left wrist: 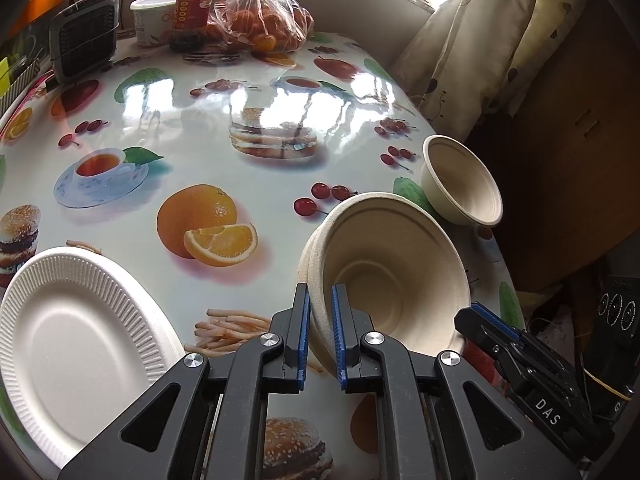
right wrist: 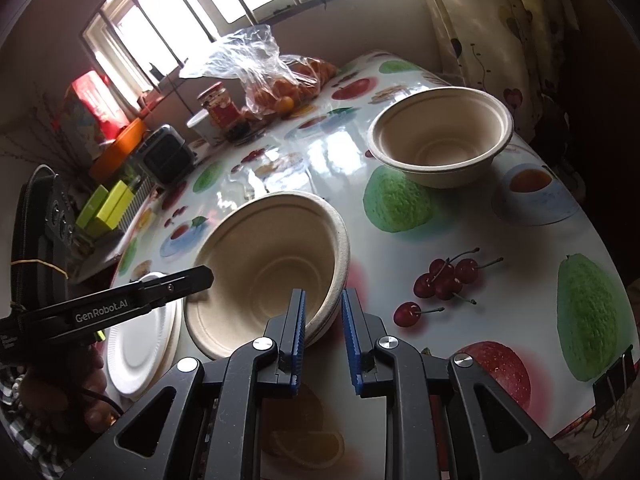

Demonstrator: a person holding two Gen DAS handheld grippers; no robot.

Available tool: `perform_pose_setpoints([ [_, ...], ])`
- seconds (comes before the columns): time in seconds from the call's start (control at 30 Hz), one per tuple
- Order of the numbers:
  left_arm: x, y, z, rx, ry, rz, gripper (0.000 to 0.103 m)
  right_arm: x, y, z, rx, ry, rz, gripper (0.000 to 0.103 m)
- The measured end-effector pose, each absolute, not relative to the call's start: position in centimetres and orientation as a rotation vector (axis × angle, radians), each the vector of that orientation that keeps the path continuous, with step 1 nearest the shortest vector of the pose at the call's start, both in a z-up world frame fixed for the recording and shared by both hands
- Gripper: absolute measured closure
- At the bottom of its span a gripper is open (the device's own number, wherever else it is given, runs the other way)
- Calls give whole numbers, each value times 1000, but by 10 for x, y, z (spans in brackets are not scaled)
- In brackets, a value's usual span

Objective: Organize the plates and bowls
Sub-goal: 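Lift and carry the bowl in the left tool while the right tool carries its bowl, then lower the bowl and open the left tool while the right tool releases its bowl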

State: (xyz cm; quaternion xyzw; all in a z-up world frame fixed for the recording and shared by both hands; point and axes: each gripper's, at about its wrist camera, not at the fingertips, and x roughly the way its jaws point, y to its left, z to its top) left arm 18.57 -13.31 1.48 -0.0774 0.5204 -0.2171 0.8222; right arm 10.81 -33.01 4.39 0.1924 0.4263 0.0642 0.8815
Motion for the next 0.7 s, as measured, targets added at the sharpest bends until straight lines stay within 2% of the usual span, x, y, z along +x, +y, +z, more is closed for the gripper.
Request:
perform_pose_setpoints([
  [0.7,184,-135,16,-149,1106,-447,85,109,-330,41,403,890,132,82],
])
